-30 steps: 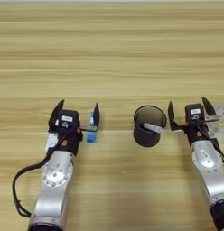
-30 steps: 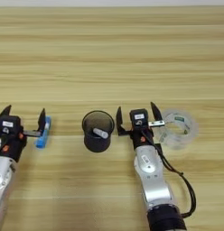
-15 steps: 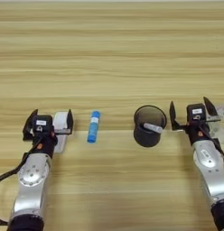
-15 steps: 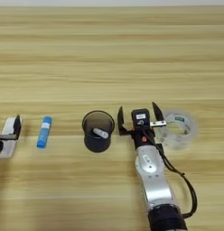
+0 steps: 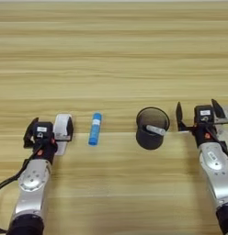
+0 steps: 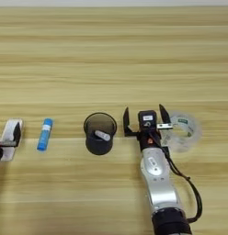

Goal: Move the objects on the table

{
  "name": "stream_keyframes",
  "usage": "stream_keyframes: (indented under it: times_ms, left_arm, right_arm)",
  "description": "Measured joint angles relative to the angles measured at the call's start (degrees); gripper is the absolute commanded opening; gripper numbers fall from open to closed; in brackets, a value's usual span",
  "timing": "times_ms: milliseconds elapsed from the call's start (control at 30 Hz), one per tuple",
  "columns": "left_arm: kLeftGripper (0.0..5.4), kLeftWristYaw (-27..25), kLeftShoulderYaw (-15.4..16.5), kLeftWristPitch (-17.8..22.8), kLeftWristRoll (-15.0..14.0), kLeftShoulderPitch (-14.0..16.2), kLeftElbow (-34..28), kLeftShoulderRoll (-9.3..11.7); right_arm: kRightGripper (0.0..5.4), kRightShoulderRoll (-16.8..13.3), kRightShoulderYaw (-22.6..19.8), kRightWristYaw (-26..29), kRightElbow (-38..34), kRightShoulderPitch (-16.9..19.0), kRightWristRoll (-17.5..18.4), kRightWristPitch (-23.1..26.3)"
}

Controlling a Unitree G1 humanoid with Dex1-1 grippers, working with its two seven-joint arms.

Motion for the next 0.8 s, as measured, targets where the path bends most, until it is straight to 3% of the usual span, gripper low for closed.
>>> stream_keyframes:
  times_ms: [367,800]
  left_arm:
    - [5.38,0.35,-0.59,0.16,0.42,-0.45,3.12,0.04]
    - [5.38,2.05,-1.05,3.33,1.87,-1.27,6.84,0.67]
  right_arm:
    - [5.4,0.0,-0.6,0.03,0.0,0.0,0.45,-0.04]
    - [5.4,0.0,-0.62,0.04,0.0,-0.01,0.44,-0.06]
